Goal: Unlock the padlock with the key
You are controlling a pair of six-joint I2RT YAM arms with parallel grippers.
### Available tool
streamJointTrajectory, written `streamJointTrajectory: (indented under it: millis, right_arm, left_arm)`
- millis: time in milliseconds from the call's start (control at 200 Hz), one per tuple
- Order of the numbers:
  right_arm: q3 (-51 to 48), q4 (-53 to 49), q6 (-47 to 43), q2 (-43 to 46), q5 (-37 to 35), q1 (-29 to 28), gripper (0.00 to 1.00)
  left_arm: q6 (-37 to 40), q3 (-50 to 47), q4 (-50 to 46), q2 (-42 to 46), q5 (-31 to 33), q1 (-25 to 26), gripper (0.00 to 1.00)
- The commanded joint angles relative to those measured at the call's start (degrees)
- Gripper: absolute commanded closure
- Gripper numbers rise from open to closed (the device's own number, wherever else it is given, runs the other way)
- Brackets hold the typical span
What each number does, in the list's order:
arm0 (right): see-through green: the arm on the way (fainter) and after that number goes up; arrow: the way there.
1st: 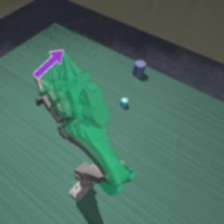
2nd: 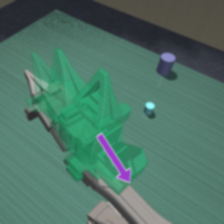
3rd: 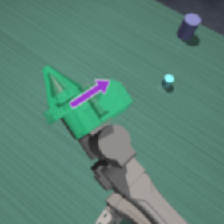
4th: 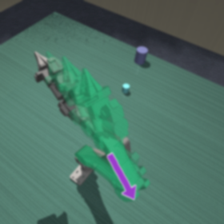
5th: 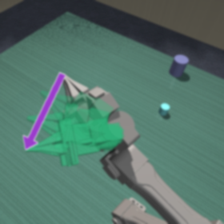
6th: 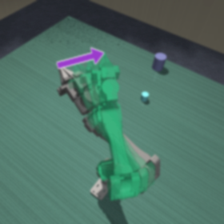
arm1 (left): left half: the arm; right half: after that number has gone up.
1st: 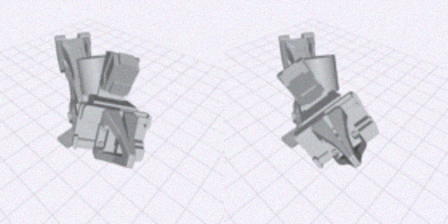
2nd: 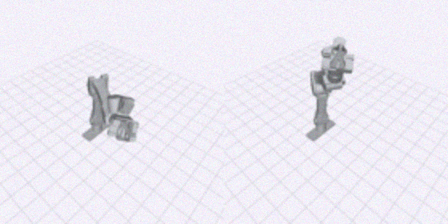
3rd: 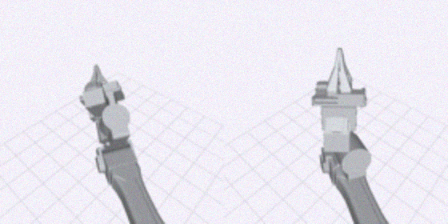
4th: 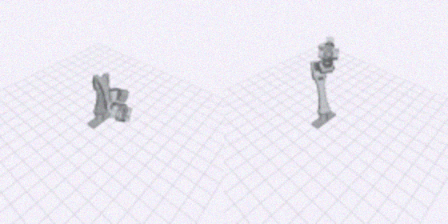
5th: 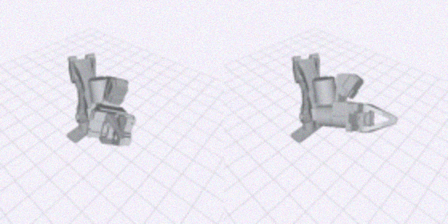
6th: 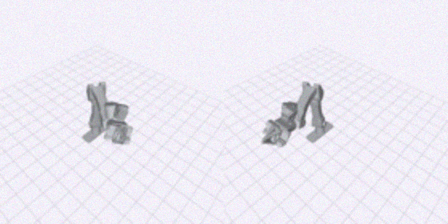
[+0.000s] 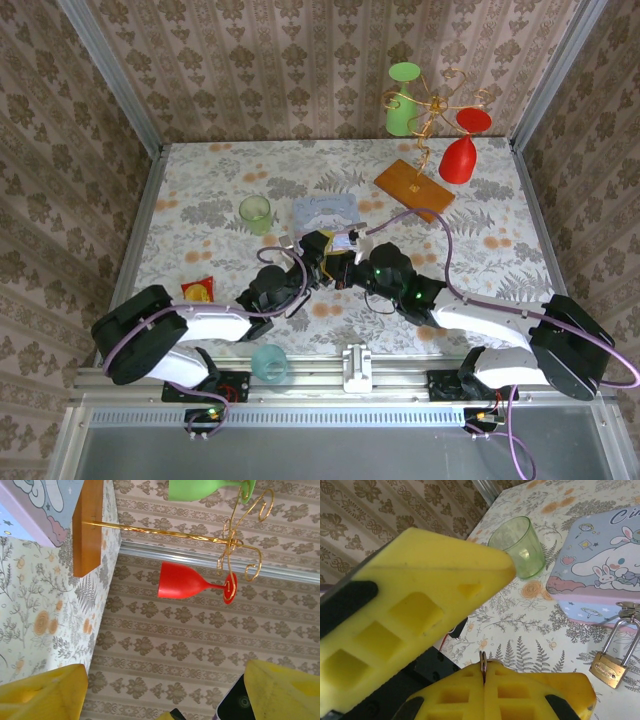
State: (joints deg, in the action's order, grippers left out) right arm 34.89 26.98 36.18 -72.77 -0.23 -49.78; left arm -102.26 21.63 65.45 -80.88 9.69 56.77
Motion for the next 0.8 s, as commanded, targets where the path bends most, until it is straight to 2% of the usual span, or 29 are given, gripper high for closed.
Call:
streamJointTrajectory:
  millis: [0,60,155,270,400,610,670,745,795]
  right_arm:
    - [-1.28,0.61,-0.03,1.68,-2.66,-0.32,1.00]
    - [-1.97,0.17,0.03,2.55,-2.97,-0.32,1.00]
    - [-3.05,0.08,0.35,3.32,-2.89,-0.37,1.00]
    - [-3.35,-0.95,0.20,3.94,-2.75,-0.41,1.00]
    - [-4.04,-0.92,0.12,5.07,-3.20,-0.47,1.00]
    - [-3.66,-2.67,-0.78,5.62,-3.29,-0.45,1.00]
    - [-3.61,-2.80,-0.93,5.71,-3.26,-0.47,1.00]
    - [-3.59,-2.98,-0.86,5.89,-3.35,-0.43,1.00]
    - [-3.69,-2.99,-0.92,5.93,-3.46,-0.41,1.00]
  left_arm:
    - [-0.34,-1.11,4.12,-0.18,0.80,-0.63,0.22]
    - [0.01,-1.21,3.81,0.15,0.60,-0.86,0.25]
    - [0.48,-1.10,3.12,0.39,0.50,-1.11,0.35]
    - [0.74,-0.53,3.10,0.14,-0.23,-1.31,0.39]
    - [1.45,-0.32,3.33,-0.22,-0.60,-1.54,0.52]
    - [1.80,-0.62,2.53,-0.47,-0.90,-1.78,0.57]
    - [2.03,-0.71,2.71,-0.67,-0.99,-1.75,0.64]
    - [2.45,-0.84,3.08,-0.97,-0.91,-1.85,0.79]
    - [2.51,-0.85,3.04,-1.11,-0.84,-1.94,0.80]
